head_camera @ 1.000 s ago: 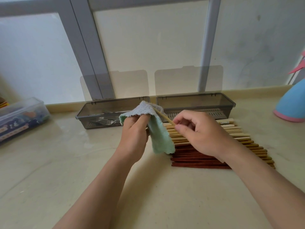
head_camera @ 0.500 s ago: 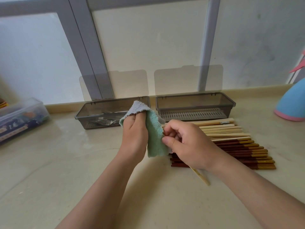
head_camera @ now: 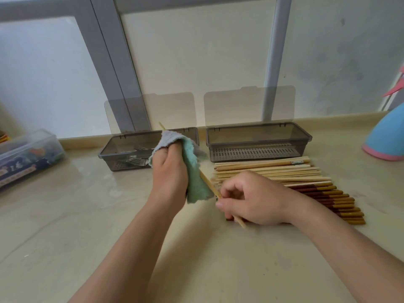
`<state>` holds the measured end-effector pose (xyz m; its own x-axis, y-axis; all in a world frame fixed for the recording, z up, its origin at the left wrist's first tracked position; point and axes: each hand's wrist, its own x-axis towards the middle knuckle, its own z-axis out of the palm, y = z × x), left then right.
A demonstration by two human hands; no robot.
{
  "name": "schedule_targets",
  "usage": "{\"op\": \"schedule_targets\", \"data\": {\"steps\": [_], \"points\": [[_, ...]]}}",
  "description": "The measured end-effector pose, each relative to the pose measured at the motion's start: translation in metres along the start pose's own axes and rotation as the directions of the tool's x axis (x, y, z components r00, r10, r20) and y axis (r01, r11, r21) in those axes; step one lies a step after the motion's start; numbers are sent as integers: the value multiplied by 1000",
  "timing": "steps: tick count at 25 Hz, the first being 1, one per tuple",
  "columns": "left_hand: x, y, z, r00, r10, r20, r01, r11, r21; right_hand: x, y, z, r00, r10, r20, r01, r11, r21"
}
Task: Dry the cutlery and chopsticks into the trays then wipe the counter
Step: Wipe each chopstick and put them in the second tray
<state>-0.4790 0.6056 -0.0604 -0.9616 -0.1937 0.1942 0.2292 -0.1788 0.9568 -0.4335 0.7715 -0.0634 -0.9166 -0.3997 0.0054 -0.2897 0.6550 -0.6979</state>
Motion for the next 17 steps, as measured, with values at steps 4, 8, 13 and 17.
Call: {"op": "schedule_targets", "data": {"steps": [4, 8, 13, 17], "points": [[-14, -5, 8, 991, 59, 120, -74, 989, 128, 2, -7, 8, 998, -26, -53, 33, 989, 142], [-25, -3, 18, 974, 52, 219, -94, 978, 185, 2, -7, 1, 993, 10, -114, 22, 961, 277], [-11, -6, 8, 983, 24, 182, -43, 994, 103, 0, -9, 5, 997, 71, -19, -64, 961, 269], [-17, -16, 10, 931, 40, 363, -141, 956, 258, 5, -4, 3, 981, 94, -169, -9, 895, 446]]}}
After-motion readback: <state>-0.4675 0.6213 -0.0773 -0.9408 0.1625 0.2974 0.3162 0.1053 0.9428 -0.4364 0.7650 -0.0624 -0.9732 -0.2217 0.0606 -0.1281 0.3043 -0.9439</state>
